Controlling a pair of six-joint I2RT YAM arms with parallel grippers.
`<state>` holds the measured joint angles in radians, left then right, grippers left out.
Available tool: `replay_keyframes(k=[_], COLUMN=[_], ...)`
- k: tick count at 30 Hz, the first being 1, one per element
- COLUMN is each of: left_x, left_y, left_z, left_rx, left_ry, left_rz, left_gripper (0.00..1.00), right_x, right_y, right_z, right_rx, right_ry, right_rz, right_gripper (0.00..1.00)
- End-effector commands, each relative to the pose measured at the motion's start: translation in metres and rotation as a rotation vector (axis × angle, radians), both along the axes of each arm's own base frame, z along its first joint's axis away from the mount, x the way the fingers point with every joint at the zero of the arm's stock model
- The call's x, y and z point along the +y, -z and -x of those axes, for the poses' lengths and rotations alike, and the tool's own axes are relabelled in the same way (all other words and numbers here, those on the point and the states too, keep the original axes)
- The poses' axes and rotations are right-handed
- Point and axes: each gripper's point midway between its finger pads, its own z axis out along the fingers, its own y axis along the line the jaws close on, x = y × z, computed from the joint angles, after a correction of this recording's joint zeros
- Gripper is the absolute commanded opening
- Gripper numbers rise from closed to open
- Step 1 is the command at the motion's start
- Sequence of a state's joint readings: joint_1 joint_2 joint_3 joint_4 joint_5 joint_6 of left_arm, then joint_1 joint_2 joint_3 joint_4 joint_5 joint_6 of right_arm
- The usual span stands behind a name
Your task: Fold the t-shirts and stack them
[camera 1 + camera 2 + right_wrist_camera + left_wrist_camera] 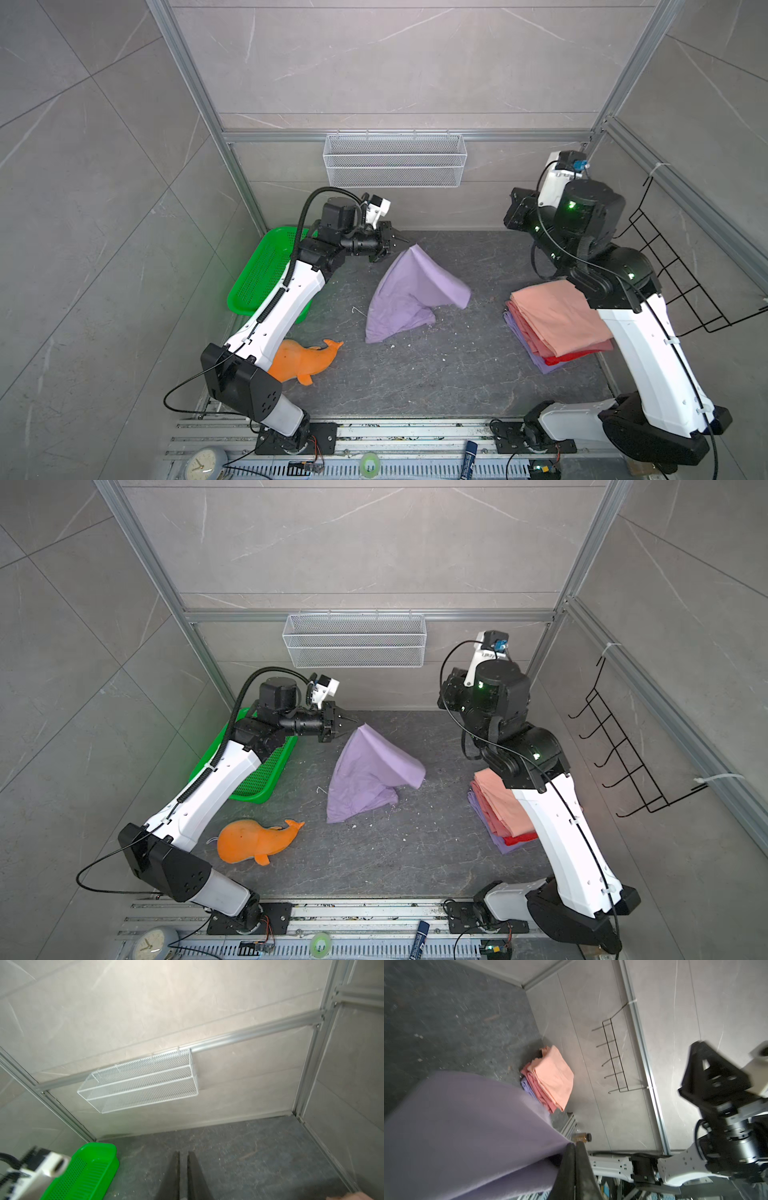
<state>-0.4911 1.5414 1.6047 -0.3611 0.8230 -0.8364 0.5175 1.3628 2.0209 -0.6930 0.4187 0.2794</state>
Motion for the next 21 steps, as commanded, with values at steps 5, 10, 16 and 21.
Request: replay_keyframes(k=[5, 10, 16, 21], left_x=[0.001, -0.01, 0.036, 0.111], left_y=[0.009, 0.044, 0.076, 0.119], left_z=[-0.006, -0.054, -0.147, -0.183], left_rx=[0.01, 0.059, 0.096, 0.1], left_ry=[-0.083, -0.143, -0.392, -0.674], left_rz=[0.003, -0.073, -0.134, -0.262], left_gripper=[0.0, 0.0, 0.0, 0.19], right_x=[0.025, 0.04, 0.043, 0.042], right_y=[0.05, 0.086, 0.149, 0.217], right_z=[-0.024, -0.031, -0.029, -0.022], right_rx=[0.129, 0.207, 0.355, 0.51], right_ry=[-0.074, -0.119, -0.115, -0.084], right_rz=[0.118, 0.085, 0.05, 0.018], right_gripper=[0.15, 0.16, 0.16, 0.19])
